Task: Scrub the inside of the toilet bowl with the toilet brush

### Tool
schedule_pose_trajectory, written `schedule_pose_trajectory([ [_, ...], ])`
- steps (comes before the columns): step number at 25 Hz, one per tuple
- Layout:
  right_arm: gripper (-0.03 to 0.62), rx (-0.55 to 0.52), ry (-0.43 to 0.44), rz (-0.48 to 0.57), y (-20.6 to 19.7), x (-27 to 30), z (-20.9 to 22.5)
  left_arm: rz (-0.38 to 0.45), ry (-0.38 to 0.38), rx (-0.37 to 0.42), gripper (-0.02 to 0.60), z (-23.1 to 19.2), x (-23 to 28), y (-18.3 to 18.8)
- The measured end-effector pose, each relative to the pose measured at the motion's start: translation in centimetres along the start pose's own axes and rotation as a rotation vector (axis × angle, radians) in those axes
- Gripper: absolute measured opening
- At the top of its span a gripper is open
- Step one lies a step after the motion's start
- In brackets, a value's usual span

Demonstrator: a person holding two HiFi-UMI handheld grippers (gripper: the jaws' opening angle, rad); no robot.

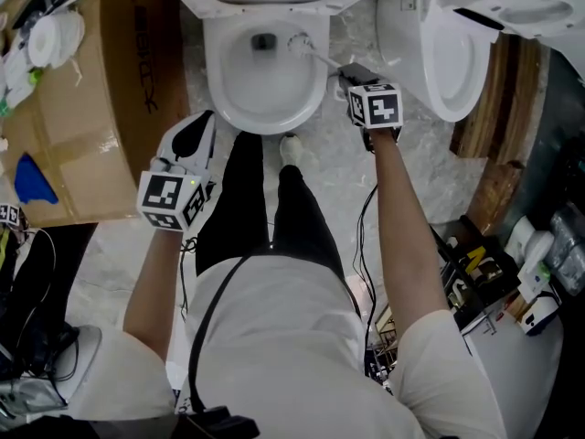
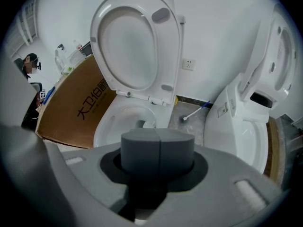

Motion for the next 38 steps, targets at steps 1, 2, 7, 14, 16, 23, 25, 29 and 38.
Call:
schedule_pose_trajectory([
  [1, 0.146, -0.006, 0.0, 0.002, 0.3, 0.1, 0.0, 0.0, 0.002, -0.002, -0.012, 0.0, 0.0, 0.0],
  [2, 0.146, -0.012, 0.0, 0.004, 0.7, 0.1, -0.1, 0.0, 0.004, -0.003, -0.012, -0.1, 0.0, 0.1],
  [7, 0.146, -0.032, 0.007, 0.015, 2.0, 0.5, -0.2, -0.002, 0.015, -0.009, -0.012, -0.3, -0.1, 0.0],
  [14, 0.146, -0.068, 0.018, 0.03, 4.2, 1.2, -0.9, -0.001, 0.035, -0.024, -0.012, -0.8, -0.5, -0.3],
  [16, 0.146, -0.084, 0.018, 0.031, 4.8, 1.3, -1.2, 0.001, 0.042, -0.028, -0.012, -0.9, -0.7, -0.3],
  [23, 0.146, -0.136, 0.03, 0.037, 6.6, 1.9, -2.7, 0.012, 0.069, -0.041, -0.012, -1.9, -1.3, -0.3],
  [25, 0.146, -0.151, 0.039, 0.042, 7.0, 2.2, -3.2, 0.014, 0.077, -0.046, -0.012, -2.0, -1.5, -0.3],
  [29, 0.146, -0.168, 0.05, 0.052, 7.7, 2.7, -4.2, 0.017, 0.088, -0.054, -0.012, -2.3, -1.8, -0.5],
  [38, 0.146, -0.192, 0.078, 0.065, 8.3, 3.2, -5.9, 0.024, 0.103, -0.059, -0.011, -2.4, -2.2, -0.4],
])
Point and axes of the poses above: the fingertips, and each gripper's own axes: x forward along the fingers, z to its right, y out of its top, the point moved 10 cm from there along -x, backward along the fingers, and after that the axes turned 1 degree about y, right-handed, at the moved point
